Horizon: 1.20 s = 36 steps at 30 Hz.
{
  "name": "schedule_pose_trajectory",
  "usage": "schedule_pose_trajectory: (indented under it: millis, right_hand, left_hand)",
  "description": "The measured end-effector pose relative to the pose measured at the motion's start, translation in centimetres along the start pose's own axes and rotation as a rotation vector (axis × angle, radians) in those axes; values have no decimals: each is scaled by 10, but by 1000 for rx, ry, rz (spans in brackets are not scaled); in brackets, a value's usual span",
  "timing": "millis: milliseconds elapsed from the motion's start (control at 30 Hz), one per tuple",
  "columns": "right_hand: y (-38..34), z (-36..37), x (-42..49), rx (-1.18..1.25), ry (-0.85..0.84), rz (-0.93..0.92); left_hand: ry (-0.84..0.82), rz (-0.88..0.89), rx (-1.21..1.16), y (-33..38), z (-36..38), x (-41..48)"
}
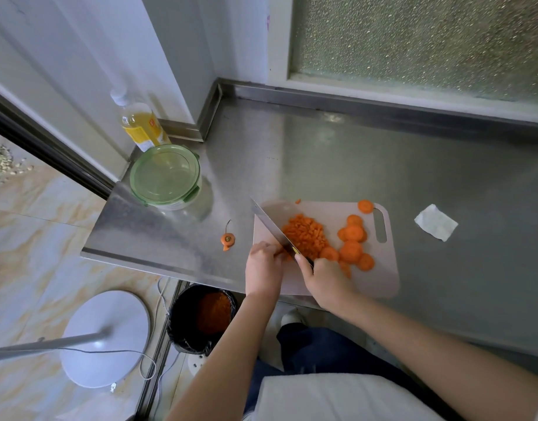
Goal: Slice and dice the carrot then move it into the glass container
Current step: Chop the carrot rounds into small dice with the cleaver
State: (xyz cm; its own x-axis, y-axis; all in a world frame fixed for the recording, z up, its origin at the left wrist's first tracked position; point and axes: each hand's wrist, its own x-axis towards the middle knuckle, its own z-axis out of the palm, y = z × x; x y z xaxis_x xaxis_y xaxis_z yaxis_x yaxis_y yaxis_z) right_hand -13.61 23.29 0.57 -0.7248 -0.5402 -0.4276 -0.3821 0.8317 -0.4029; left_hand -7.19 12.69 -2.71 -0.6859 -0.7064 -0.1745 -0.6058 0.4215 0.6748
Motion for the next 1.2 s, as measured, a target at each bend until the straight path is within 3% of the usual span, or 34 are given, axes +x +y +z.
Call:
schedule_pose_trajectory:
  millis: [633,900,1200]
  right_hand:
    - [7,-9,23,232,-20,39]
    - [11,-14,15,279,-30,51]
    - [10,-15,2,299,-106,20]
  left_hand:
    - [56,6,-121,6,-4,-1]
    - [67,59,-59,-7,-8,-3]
    - [-17,-5,-64,-9,-14,-3]
